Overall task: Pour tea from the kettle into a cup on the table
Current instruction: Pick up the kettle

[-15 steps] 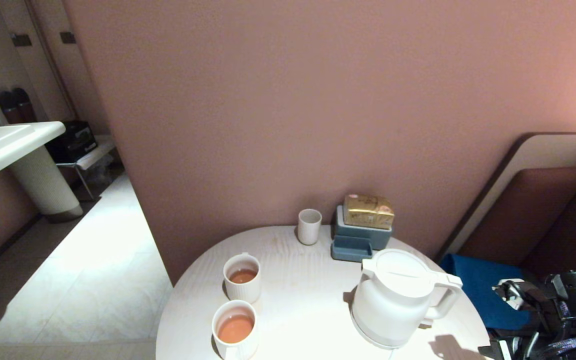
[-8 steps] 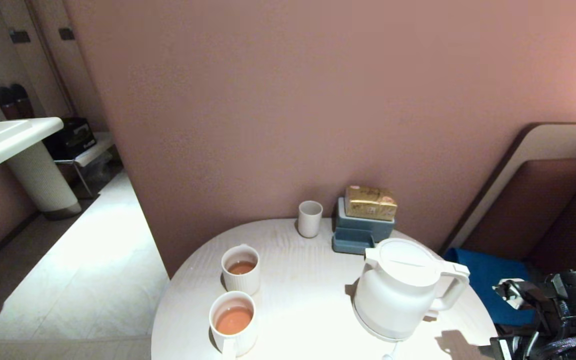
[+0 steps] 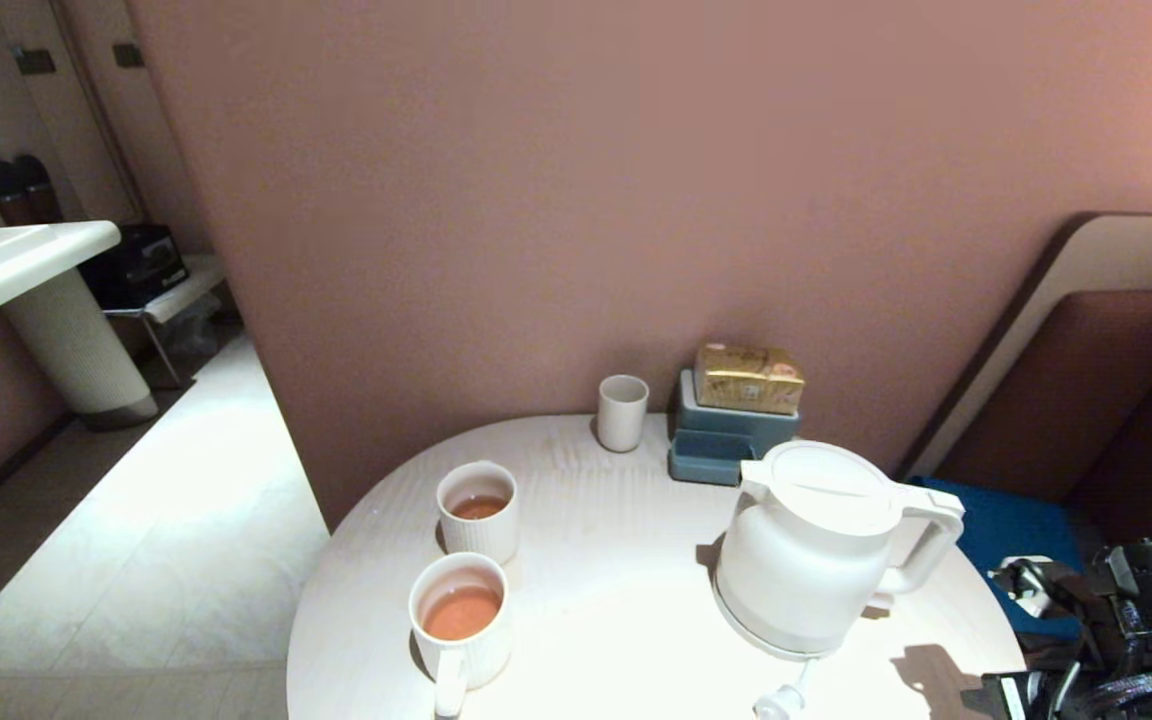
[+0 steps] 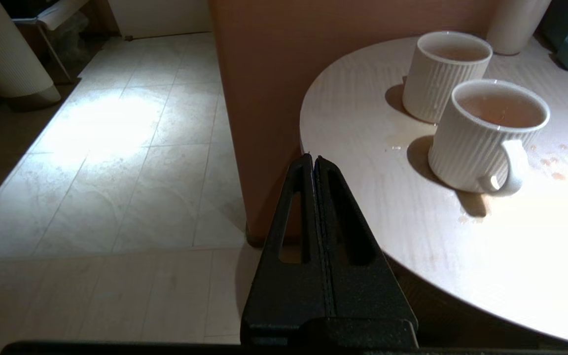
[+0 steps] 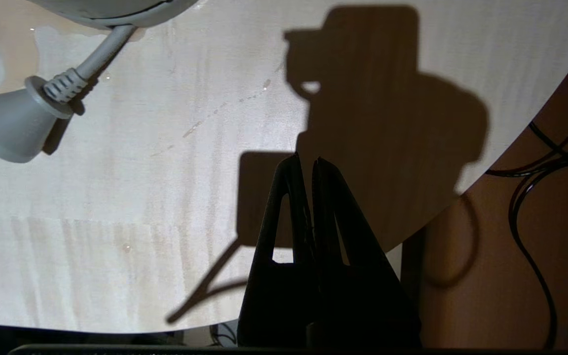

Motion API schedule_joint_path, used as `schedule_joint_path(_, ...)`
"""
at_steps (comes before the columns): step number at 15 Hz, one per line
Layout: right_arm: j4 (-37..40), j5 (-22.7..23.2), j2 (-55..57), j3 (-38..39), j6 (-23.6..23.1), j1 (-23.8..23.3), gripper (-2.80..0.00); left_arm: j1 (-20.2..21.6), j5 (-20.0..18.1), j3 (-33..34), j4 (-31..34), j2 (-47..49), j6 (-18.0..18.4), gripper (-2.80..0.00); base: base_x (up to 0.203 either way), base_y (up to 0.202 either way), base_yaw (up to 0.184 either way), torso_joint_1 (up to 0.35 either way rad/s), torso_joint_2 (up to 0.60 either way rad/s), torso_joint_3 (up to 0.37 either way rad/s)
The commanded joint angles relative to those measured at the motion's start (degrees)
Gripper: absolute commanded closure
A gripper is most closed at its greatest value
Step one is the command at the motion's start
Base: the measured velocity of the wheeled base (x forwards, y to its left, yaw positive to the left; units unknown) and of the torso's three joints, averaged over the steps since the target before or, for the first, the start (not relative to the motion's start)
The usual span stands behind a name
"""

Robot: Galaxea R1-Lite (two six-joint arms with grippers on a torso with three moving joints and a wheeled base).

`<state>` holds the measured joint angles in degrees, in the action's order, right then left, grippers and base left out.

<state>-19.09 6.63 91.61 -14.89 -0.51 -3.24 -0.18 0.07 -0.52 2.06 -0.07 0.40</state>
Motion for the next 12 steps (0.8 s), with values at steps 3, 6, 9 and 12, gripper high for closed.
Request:
schedule_joint_path(3, -0.9, 0.6, -3.2, 0.3, 0.1, -0.4, 0.00, 0.0, 0.0, 0.0, 0.0, 0.1, -0.1, 0.00, 0.000, 0.000, 0.000, -0.109, 0.22, 0.104)
schedule_joint_path(6, -1.3, 2.2, -5.8, -1.3, 0.2, -0.4, 0.00, 0.0, 0.0, 0.0, 0.0, 0.1, 0.0, 0.00, 0.000, 0.000, 0.000, -0.017, 0.03, 0.019)
schedule_joint_path(9, -7.1, 4.9, -7.2, -1.8, 4.2, -0.2, 0.00, 0.0, 0.0, 0.0, 0.0, 0.1, 0.0, 0.00, 0.000, 0.000, 0.000, 0.000, 0.00, 0.000)
schedule_joint_path(12, -11.2, 5.1, -7.8, 0.1, 5.2, -0.1, 0.00, 0.0, 0.0, 0.0, 0.0, 0.1, 0.0, 0.00, 0.000, 0.000, 0.000, 0.000, 0.00, 0.000)
